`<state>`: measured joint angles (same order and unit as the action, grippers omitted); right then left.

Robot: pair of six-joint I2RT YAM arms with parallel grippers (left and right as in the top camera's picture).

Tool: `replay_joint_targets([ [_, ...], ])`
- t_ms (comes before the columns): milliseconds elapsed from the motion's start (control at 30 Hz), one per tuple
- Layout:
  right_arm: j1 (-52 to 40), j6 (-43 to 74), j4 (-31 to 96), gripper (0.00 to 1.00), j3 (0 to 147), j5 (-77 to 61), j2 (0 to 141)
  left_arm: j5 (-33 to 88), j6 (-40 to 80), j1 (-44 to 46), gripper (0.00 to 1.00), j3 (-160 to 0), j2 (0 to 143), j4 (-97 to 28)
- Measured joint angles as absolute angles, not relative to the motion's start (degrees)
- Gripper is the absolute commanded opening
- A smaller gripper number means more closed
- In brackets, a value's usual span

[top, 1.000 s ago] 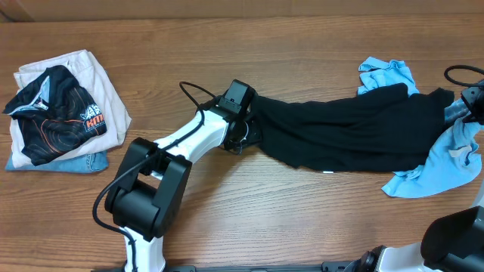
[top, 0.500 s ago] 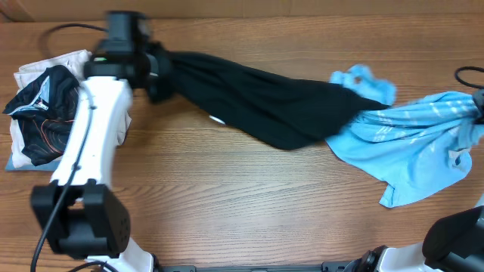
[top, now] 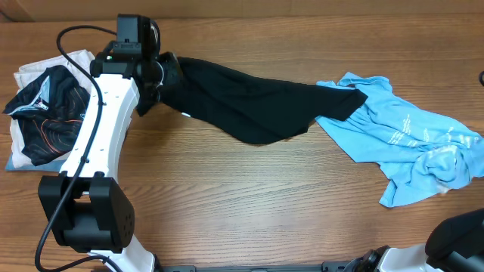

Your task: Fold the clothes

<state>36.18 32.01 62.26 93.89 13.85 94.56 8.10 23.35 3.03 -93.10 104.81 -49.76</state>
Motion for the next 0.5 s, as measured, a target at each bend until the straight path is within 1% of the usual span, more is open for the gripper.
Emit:
replay_joint_targets([
  [33,35.86,26.96,59.44,0.37,93.84,7.01,94.56,8.12,23.31,3.03,0.64,-93.1,104.81,-51.7],
  [133,32.67,16.45,58.26,0.38,93.84,-3.81,94.56,8.12,23.14,3.03,0.67,-93.1,104.81,-56.16],
  [167,31.22,13.8,58.74,0.4,93.84,-5.67,94.56,8.12,23.05,3.03,0.7,-93.08,104.81,-57.71],
  [300,22.02,5.52,60.16,0.42,93.84,-8.6,96.12,8.12,22.7,3.81,0.73,-93.03,104.81,-61.1],
  [367,17.21,2.31,62.06,0.42,93.86,-8.03,100.05,8.1,22.63,4.71,0.74,-93.03,104.81,-61.45],
  [500,13.58,-0.01,64.97,0.42,93.78,-5.54,108.66,8.12,22.41,6.35,0.73,-93.03,104.81,-61.54],
])
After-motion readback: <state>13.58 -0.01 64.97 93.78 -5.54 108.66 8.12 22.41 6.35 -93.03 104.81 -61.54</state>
